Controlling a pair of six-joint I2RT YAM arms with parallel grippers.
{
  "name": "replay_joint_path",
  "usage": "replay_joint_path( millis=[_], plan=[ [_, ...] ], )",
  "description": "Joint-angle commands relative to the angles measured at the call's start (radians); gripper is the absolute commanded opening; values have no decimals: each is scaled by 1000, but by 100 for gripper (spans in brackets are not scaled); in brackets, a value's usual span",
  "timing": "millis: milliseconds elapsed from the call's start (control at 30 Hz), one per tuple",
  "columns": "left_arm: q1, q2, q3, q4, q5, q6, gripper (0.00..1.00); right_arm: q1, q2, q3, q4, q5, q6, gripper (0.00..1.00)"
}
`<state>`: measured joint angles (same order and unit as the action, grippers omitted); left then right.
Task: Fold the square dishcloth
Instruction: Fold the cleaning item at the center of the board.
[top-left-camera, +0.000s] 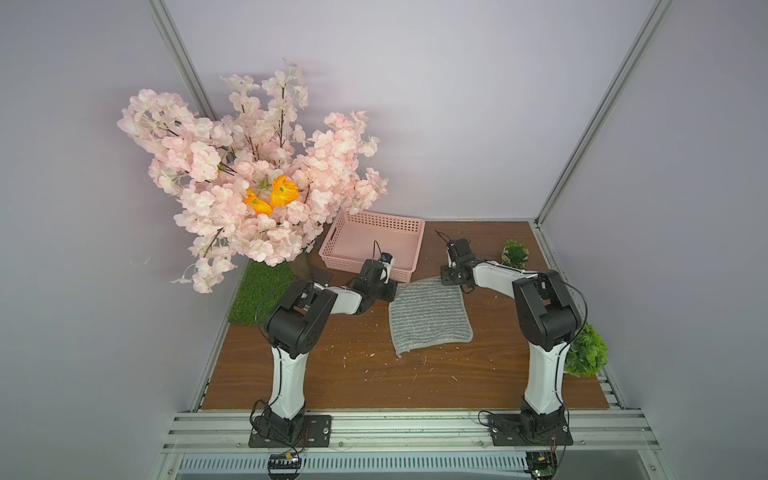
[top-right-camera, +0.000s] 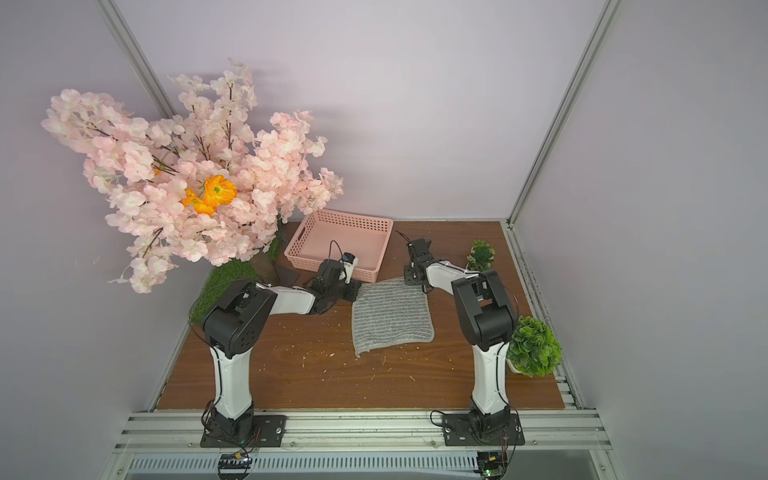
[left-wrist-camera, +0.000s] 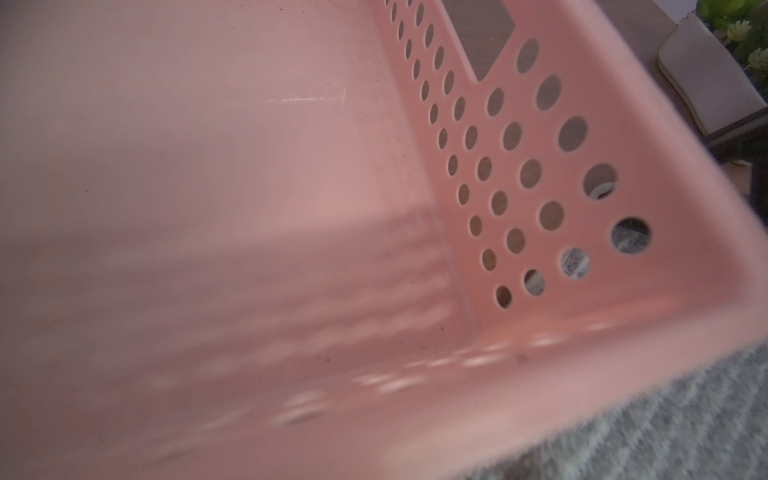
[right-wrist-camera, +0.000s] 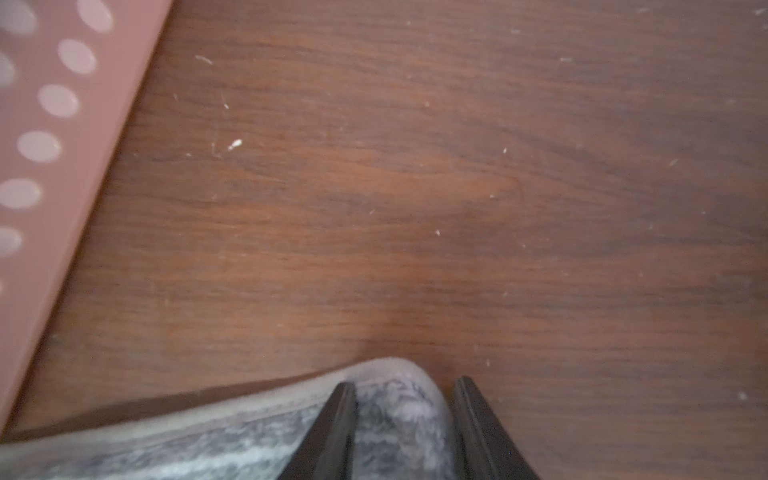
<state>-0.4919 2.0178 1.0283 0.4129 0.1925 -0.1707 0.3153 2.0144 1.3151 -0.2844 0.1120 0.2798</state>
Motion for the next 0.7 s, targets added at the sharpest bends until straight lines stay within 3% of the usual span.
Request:
replay_joint_path(
  millis=[0,333,667],
  plan=[
    [9,-26,-46,13,32,13,1,-4,13,20,-7,10,-12,34],
    [-5,-145,-195,254,58,40,1,-5,1,24,7,31,-43,4],
    [-40,-237,-294,408,26,123,1,-5,-124,-120,133,26,-45,2]
  ],
)
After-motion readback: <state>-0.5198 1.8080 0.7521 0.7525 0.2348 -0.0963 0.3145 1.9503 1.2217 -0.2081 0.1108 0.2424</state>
